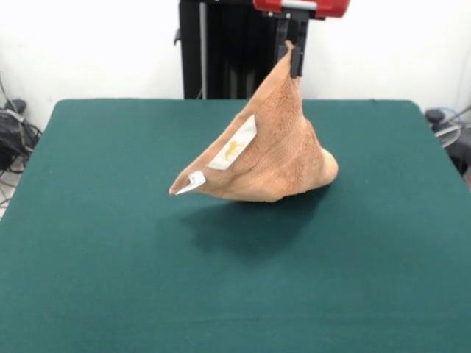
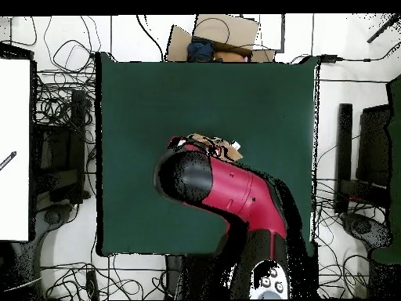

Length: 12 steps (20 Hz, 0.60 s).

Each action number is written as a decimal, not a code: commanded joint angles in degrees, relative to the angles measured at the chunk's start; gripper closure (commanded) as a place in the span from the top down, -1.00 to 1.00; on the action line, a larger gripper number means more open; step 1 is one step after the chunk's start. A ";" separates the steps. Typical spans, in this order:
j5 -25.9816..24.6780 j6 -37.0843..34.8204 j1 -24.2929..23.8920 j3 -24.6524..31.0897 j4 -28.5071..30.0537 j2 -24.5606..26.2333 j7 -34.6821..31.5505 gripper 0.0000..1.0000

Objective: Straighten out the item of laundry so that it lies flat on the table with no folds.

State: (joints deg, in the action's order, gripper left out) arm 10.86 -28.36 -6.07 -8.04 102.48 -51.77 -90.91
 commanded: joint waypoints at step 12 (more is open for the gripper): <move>-3.74 -11.19 -0.27 0.50 7.11 -6.55 -3.57 -1.00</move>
State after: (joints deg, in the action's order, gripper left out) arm 10.83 -35.12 -6.12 -8.06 102.92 -56.03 -90.91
